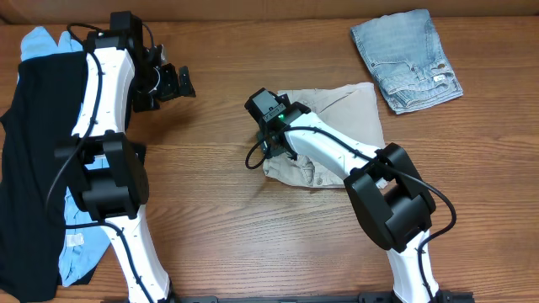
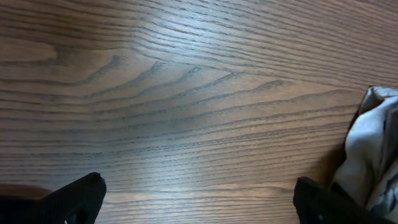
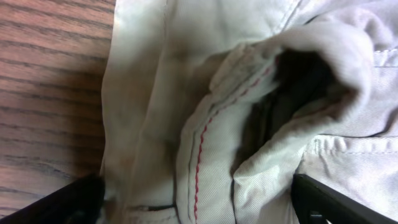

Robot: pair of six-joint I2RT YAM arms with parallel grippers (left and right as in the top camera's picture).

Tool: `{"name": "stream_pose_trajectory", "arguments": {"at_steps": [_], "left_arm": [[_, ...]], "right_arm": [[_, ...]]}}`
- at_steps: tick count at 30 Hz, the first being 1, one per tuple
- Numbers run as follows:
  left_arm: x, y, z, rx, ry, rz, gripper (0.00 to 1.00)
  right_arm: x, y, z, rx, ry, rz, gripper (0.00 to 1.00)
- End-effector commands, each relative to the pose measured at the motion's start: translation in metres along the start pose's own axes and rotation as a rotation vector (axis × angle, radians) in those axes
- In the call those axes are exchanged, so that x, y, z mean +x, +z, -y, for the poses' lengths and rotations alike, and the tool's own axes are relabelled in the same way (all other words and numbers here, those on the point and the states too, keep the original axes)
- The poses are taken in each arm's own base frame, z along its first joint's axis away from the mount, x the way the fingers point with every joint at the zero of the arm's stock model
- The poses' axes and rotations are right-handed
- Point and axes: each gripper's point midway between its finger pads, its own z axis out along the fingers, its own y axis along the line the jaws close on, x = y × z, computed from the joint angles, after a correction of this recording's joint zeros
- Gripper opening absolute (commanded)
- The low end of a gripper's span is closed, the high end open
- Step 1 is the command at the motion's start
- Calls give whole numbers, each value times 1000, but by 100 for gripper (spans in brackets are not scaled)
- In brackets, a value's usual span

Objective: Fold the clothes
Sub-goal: 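Grasp the folded beige shorts with the right gripper and lift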

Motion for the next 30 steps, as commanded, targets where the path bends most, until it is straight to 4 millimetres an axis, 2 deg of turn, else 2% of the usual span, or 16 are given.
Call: {"name": "stream_pose_trajectory", "arguments": {"at_steps": [1, 3, 5, 7, 8, 9, 14, 18, 21, 22, 23, 27, 30], "left_arm": [[-4, -4, -4, -31, 24, 18, 100], [-3, -4, -6, -40, 23, 15, 100], [-2, -4, -7, -45, 22, 12, 100], [-2, -4, -6, -45, 21, 12, 100], [-2, -4, -7, -45, 21, 12, 100], [-3, -4, -6, -45, 21, 13, 100], [-3, -4, -6, -44, 20, 12, 100], [-2, -4, -6, -45, 20, 9, 100], [-1, -4, -6, -44, 21, 8, 100], [-1, -4, -6, -44, 21, 8, 100], [-1, -4, -6, -45, 21, 8, 100], [-2, -4, -6, -44, 22, 9, 100], [-2, -4, -5, -44, 23, 11, 100]], "right_arm": [[28, 26, -2, 3, -61, -114, 92], [30, 26, 0, 6, -59, -122, 69], [32, 26, 2, 9, -53, -132, 39], [35, 26, 4, 14, -57, -146, 16], [36, 26, 5, 16, -59, -153, 7], [38, 25, 6, 18, -60, -161, 4], [32, 12, 16, 33, 0, -175, 4], [5, -24, 36, 24, 48, -133, 4], [-24, -64, 64, 15, 114, -73, 4], [-42, -93, 86, 9, 164, -26, 4], [-51, -109, 98, 7, 192, 1, 4], [-76, -159, 150, 10, 296, 97, 4], [-87, -184, 185, 20, 358, 155, 4]]}}
